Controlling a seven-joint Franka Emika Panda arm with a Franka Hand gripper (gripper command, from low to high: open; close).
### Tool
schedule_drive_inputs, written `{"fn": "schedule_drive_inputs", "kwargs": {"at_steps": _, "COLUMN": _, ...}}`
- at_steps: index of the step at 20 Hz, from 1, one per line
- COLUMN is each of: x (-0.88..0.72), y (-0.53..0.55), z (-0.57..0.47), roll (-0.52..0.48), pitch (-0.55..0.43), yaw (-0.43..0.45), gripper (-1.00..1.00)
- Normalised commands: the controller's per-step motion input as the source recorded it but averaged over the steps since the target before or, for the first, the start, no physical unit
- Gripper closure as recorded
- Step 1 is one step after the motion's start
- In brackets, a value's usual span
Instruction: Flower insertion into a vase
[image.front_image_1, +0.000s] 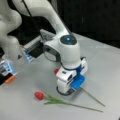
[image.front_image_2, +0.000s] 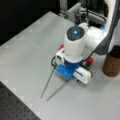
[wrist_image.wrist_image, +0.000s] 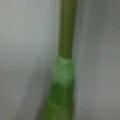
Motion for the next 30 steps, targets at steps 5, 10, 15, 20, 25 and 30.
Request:
{"fn": "schedule_drive_inputs", "kwargs": {"at_steps": 5, "x": 0.15, "y": 0.04, "z": -0.05, "roll": -0.114, "pitch": -0.003, "yaw": 0.036, "gripper": 1.00}}
{"fn": "schedule_drive_inputs", "kwargs": {"at_steps": 10, "x": 0.12, "y": 0.06, "z": -0.04, "roll": -0.111, "pitch": 0.026, "yaw": 0.025, "gripper": 1.00}}
{"fn": "schedule_drive_inputs", "kwargs": {"at_steps": 15, "x": 0.09, "y": 0.07, "z": -0.02, "roll": -0.103, "pitch": 0.038, "yaw": 0.017, "gripper": 1.00}}
{"fn": "schedule_drive_inputs", "kwargs": {"at_steps": 20, "x": 0.06, "y": 0.06, "z": -0.02, "roll": -0.095, "pitch": 0.046, "yaw": 0.012, "gripper": 1.00}}
{"fn": "schedule_drive_inputs", "kwargs": {"at_steps": 25, "x": 0.02, "y": 0.07, "z": -0.01, "roll": -0.082, "pitch": 0.038, "yaw": 0.001, "gripper": 1.00}}
{"fn": "schedule_drive_inputs", "kwargs": {"at_steps": 30, "x": -0.08, "y": 0.10, "z": 0.09, "roll": -0.069, "pitch": 0.067, "yaw": -0.007, "gripper": 1.00}}
